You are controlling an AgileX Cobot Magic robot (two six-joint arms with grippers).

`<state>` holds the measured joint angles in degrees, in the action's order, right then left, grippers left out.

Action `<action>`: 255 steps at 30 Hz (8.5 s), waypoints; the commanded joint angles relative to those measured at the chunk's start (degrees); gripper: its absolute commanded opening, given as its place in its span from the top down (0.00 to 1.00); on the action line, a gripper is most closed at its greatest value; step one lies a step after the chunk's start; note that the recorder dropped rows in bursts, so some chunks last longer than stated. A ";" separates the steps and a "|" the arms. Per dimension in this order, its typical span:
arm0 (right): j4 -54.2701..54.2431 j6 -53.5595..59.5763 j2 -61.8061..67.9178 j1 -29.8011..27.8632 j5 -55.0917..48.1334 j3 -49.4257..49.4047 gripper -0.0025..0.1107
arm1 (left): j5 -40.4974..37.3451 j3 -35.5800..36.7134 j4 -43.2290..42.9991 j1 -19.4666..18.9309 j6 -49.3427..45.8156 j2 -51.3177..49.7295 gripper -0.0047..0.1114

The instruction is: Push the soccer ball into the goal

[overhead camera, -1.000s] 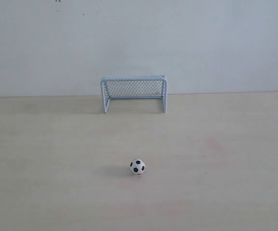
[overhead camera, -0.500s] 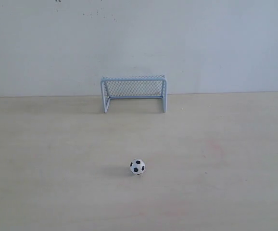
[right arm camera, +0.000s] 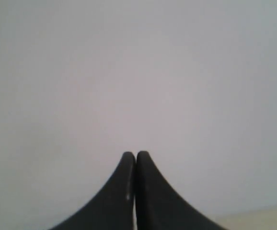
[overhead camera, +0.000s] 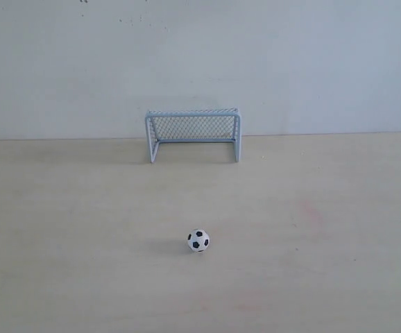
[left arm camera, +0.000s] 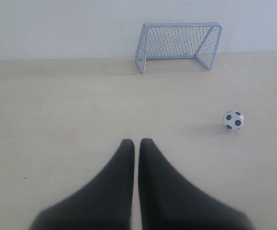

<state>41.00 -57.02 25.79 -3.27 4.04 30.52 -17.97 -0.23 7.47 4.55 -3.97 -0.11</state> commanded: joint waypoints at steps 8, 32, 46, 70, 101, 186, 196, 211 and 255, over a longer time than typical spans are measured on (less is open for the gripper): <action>1.18 2.32 16.09 5.35 -4.04 1.07 0.98 | 0.08 0.23 -0.07 -0.03 -0.15 0.11 0.92; 1.75 -7.92 16.65 24.50 4.72 1.07 0.98 | 0.08 0.23 -0.07 -0.03 -0.15 0.11 0.92; -10.13 51.20 18.80 24.50 -40.79 2.23 0.98 | 0.08 0.23 -0.07 -0.03 -0.15 0.11 0.92; -46.26 101.22 51.73 36.41 -47.37 22.79 0.98 | 0.08 0.23 -0.07 -0.03 -0.15 0.11 0.92; -59.17 133.62 91.73 39.76 -44.44 46.76 0.98 | 0.08 0.23 -0.07 -0.03 -0.15 0.11 0.92; -61.40 65.40 63.50 39.85 -72.10 33.05 0.98 | 0.18 0.23 -0.07 -0.03 -0.15 0.11 0.92; -58.48 68.54 50.76 39.85 -42.70 26.69 0.98 | 0.18 0.23 -0.07 -0.03 -0.15 0.11 0.92; -61.24 70.45 19.91 32.28 -11.99 2.31 0.98 | 0.18 0.23 -0.07 -0.03 -0.15 0.11 0.92; -45.97 59.07 -25.79 -1.74 -22.24 -30.52 0.98 | 0.39 0.23 -0.07 -0.03 -0.15 0.11 0.92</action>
<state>-12.55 6.52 0.31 -4.64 -13.44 0.28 -17.97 -0.23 7.47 4.55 -3.97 -0.11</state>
